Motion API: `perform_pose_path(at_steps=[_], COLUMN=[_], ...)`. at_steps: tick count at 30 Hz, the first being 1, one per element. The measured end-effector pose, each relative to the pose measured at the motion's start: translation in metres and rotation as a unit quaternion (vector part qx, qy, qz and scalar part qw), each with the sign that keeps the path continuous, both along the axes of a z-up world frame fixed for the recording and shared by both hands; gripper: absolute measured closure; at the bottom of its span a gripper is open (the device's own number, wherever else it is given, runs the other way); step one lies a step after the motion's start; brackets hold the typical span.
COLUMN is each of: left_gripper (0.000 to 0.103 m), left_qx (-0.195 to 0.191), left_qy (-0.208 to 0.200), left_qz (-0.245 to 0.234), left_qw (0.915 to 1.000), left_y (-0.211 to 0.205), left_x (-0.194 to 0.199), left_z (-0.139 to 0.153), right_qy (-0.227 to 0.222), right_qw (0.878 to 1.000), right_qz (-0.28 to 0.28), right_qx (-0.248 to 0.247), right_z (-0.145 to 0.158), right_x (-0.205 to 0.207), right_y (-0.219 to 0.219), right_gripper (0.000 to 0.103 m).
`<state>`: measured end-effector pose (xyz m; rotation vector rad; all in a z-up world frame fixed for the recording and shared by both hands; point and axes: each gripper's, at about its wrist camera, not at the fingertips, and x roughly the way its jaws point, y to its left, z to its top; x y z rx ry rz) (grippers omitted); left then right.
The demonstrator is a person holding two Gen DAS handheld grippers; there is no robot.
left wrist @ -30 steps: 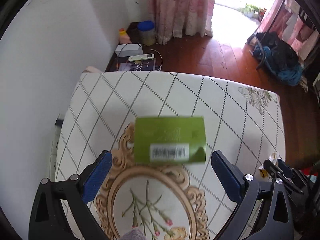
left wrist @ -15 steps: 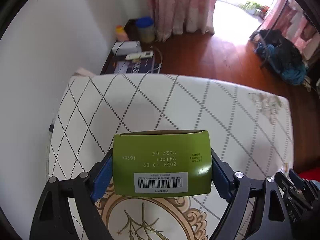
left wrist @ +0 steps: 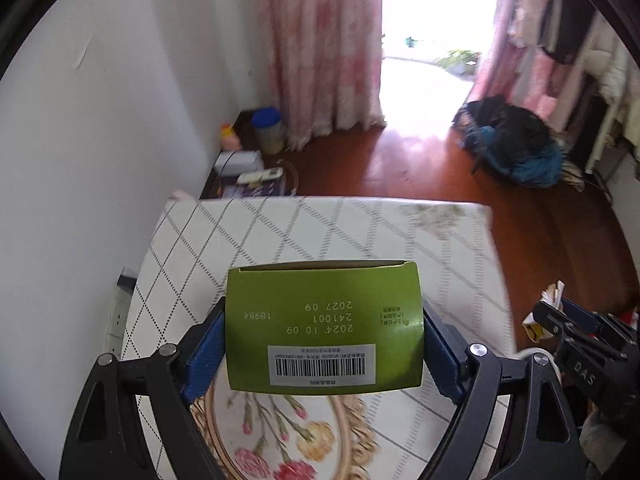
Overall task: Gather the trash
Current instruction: 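Carry the green box and wrapper over the bin and release both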
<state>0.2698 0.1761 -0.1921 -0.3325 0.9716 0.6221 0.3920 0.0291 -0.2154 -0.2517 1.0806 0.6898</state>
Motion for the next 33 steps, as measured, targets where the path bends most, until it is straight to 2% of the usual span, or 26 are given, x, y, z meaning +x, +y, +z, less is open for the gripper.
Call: perform_pose_path(at_steps=[7, 10, 13, 16, 19, 26, 29, 33], left_gripper=[0.018, 0.018, 0.018, 0.018, 0.018, 0.017, 0.015, 0.012], left_qx=[-0.006, -0.017, -0.038, -0.069, -0.113, -0.239, -0.271, -0.281], left_qy=[-0.045, -0.054, -0.053, -0.041, -0.02, 0.064, 0.093, 0.123], left_qz=[-0.066, -0.103, -0.137, -0.167, -0.193, -0.224, -0.215, -0.209], left_qw=[0.9968, 0.9931, 0.9883, 0.9827, 0.9745, 0.9429, 0.9337, 0.9286], left_y=[-0.08, -0.12, -0.16, -0.198, -0.233, -0.282, -0.287, -0.289], left_x=[0.008, 0.023, 0.042, 0.067, 0.095, 0.16, 0.188, 0.208], left_z=[0.044, 0.049, 0.041, 0.022, -0.01, -0.108, -0.141, -0.164], right_qy=[-0.011, -0.016, -0.013, -0.003, 0.018, 0.098, 0.125, 0.15], right_qw=[0.998, 0.996, 0.993, 0.99, 0.987, 0.975, 0.97, 0.966], right_qz=[-0.057, -0.083, -0.112, -0.138, -0.162, -0.192, -0.198, -0.2], right_qx=[0.033, 0.033, 0.026, 0.012, -0.007, -0.049, -0.058, -0.068], right_z=[0.04, 0.046, 0.043, 0.027, 0.002, -0.085, -0.117, -0.149], right_x=[-0.001, 0.0, 0.004, 0.011, 0.022, 0.049, 0.059, 0.072], right_y=[-0.106, -0.157, -0.207, -0.251, -0.291, -0.353, -0.365, -0.367], right_gripper=[0.06, 0.06, 0.06, 0.06, 0.06, 0.06, 0.06, 0.059])
